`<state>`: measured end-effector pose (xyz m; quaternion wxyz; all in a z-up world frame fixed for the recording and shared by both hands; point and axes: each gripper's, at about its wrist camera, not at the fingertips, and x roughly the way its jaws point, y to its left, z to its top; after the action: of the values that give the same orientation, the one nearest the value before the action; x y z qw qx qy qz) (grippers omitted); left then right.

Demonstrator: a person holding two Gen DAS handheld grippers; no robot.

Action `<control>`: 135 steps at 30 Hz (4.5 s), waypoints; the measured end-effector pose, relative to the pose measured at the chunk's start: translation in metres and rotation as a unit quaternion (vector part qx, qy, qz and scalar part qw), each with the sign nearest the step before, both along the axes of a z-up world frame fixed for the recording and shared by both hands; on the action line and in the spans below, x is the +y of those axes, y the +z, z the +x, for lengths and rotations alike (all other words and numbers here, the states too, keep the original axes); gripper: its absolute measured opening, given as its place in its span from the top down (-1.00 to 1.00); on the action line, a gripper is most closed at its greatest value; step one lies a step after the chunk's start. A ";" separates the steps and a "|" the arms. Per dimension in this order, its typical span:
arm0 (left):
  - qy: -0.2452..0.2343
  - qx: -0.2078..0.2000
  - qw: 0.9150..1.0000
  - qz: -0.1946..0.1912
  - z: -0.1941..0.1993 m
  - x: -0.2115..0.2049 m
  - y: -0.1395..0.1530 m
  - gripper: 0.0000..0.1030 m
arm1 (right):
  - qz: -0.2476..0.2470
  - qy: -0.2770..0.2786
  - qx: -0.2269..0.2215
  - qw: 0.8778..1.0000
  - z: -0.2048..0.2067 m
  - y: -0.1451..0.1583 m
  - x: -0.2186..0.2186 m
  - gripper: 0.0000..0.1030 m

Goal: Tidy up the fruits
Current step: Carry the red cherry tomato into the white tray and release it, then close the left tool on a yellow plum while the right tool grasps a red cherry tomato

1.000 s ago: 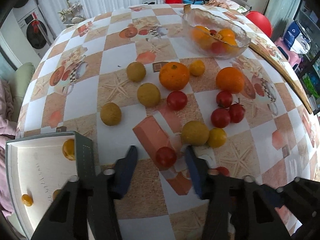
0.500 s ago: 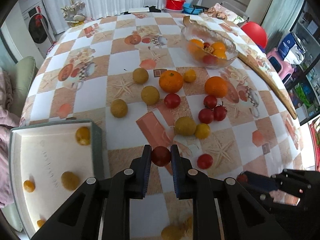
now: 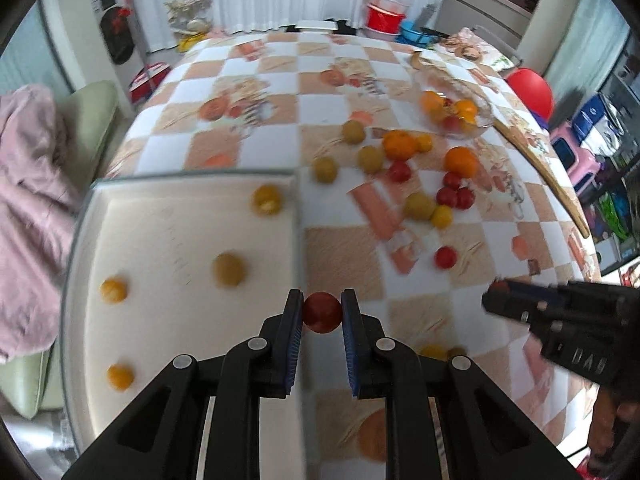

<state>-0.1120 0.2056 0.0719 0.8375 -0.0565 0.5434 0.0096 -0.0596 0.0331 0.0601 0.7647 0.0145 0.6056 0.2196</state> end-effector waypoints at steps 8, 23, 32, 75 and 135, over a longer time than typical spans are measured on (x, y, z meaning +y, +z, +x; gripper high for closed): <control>0.068 0.014 0.998 0.005 -0.039 0.052 -0.005 0.60 | 0.008 0.063 -0.005 0.998 -0.006 0.008 0.060 0.60; 0.166 0.032 0.985 0.010 -0.087 0.121 -0.026 0.60 | 0.005 0.171 0.006 0.985 -0.014 -0.007 0.173 0.60; 0.186 0.047 0.981 0.014 -0.093 0.136 -0.042 0.60 | -0.018 0.197 0.011 0.980 -0.015 -0.028 0.203 0.60; 0.064 0.016 0.994 0.083 -0.060 0.068 -0.012 -0.54 | 0.030 0.098 -0.007 0.995 -0.013 0.009 0.098 -0.99; -0.130 0.043 0.990 0.017 -0.016 -0.066 -0.054 0.41 | -0.043 0.005 -0.028 0.999 0.040 -0.037 0.006 0.55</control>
<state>-0.1280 0.1396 0.0181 0.8085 0.0295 0.5811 -0.0875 -0.0194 0.0391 0.0233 0.7803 -0.0279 0.5928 0.1975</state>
